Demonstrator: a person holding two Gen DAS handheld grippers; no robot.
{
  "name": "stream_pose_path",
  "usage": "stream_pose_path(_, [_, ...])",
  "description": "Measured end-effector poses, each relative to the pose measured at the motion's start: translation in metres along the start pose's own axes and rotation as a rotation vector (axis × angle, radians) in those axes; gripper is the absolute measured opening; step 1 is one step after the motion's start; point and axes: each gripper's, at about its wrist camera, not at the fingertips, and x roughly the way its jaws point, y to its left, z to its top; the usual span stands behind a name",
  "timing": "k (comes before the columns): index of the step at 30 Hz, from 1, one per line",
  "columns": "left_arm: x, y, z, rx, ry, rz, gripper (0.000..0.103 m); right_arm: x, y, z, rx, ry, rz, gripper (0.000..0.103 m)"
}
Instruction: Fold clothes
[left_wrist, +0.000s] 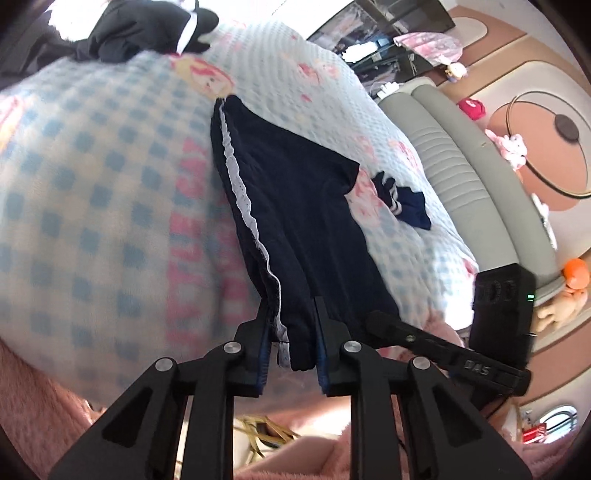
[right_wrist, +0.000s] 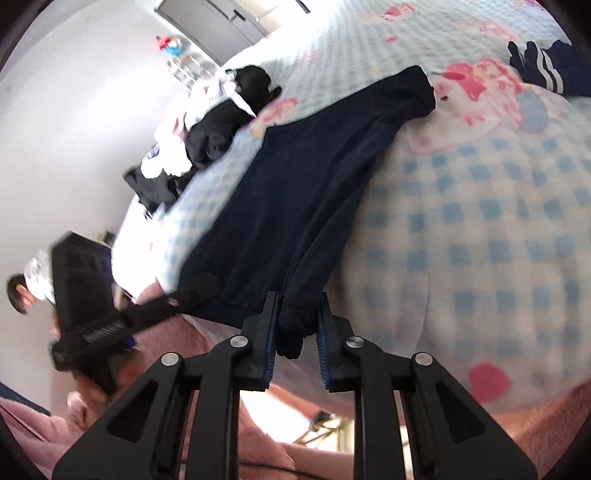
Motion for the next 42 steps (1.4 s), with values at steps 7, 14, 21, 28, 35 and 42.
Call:
stream_pose_path(7, [-0.007,-0.001,0.012,-0.017,0.042,-0.019,0.021,-0.02,0.0,0.005,0.036,-0.026,0.104,0.017])
stream_pose_path(14, [0.01,-0.02,0.111,0.017,-0.035,-0.067,0.045,-0.014,-0.012,0.092,0.077,-0.126,0.185,0.034])
stream_pose_path(21, [0.011,-0.004,0.141,0.052,-0.163,-0.013,0.055,-0.002,-0.022,0.154,0.049,-0.206,-0.008,0.061])
stream_pose_path(28, [0.057,-0.003,0.121,0.241,-0.082,0.147,0.054,0.036,-0.041,0.139,-0.063,-0.049,-0.124,0.062])
stream_pose_path(35, [0.087,-0.013,0.126,0.338,-0.04,0.261,0.015,0.066,-0.038,0.133,-0.147,0.02,-0.201,0.027])
stream_pose_path(42, [0.075,-0.021,0.146,0.344,-0.135,0.329,0.015,0.044,-0.024,0.152,-0.191,-0.092,-0.23,0.016])
